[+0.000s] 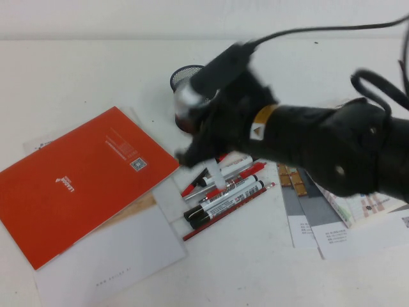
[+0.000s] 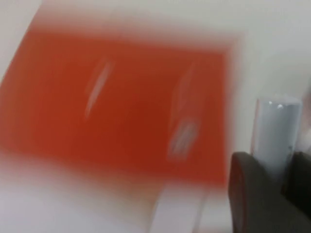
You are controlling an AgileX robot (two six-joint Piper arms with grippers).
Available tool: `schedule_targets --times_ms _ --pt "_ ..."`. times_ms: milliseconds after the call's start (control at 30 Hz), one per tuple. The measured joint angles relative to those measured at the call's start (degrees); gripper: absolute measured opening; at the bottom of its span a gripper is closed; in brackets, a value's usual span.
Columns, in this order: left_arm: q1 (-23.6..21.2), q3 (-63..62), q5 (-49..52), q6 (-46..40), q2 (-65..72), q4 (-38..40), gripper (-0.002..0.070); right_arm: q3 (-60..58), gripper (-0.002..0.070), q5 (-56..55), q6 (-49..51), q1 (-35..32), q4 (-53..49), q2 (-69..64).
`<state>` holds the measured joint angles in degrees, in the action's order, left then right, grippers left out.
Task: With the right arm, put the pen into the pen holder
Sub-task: Place the pen onto the pen holder
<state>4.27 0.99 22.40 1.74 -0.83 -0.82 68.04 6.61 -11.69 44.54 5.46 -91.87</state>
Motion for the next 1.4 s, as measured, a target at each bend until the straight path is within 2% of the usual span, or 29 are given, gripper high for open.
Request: schedule_targets --times_ms 100,133,233,333,567,833,1167,1233,1400 --pt "0.0 0.0 0.0 0.0 0.0 0.0 -0.0003 -3.6 0.011 -19.3 24.4 -2.8 -16.2 0.4" --pt "0.0 0.0 0.0 0.0 0.0 0.0 -0.0003 -3.8 0.011 -24.4 29.4 -4.1 -18.7 -0.1" --pt "0.0 0.0 0.0 0.0 0.0 0.0 -0.0003 -3.5 0.011 -39.9 33.9 -6.7 -19.7 -3.3" --pt "0.0 0.0 0.0 0.0 0.0 0.0 -0.0003 -1.5 0.011 -45.8 31.1 -8.1 -15.4 -7.8" --pt "0.0 0.0 0.0 0.0 0.0 0.0 -0.0003 8.4 0.011 -47.5 22.2 -10.5 -11.2 -18.3" --pt "0.0 0.0 0.0 0.0 0.0 0.0 -0.0003 19.9 0.011 -43.9 18.8 -11.6 -11.0 -27.3" --pt "0.0 0.0 0.0 0.0 0.0 0.0 -0.0003 26.0 0.0116 -41.0 16.7 -13.3 -9.9 -34.4" --pt "0.0 0.0 0.0 0.0 0.0 0.0 -0.0003 26.0 0.0155 -40.5 16.6 -13.4 -9.5 -34.9" --pt "0.0 0.0 0.0 0.0 0.0 0.0 -0.0003 26.0 0.033 -40.0 16.6 -13.4 -9.0 -34.9"
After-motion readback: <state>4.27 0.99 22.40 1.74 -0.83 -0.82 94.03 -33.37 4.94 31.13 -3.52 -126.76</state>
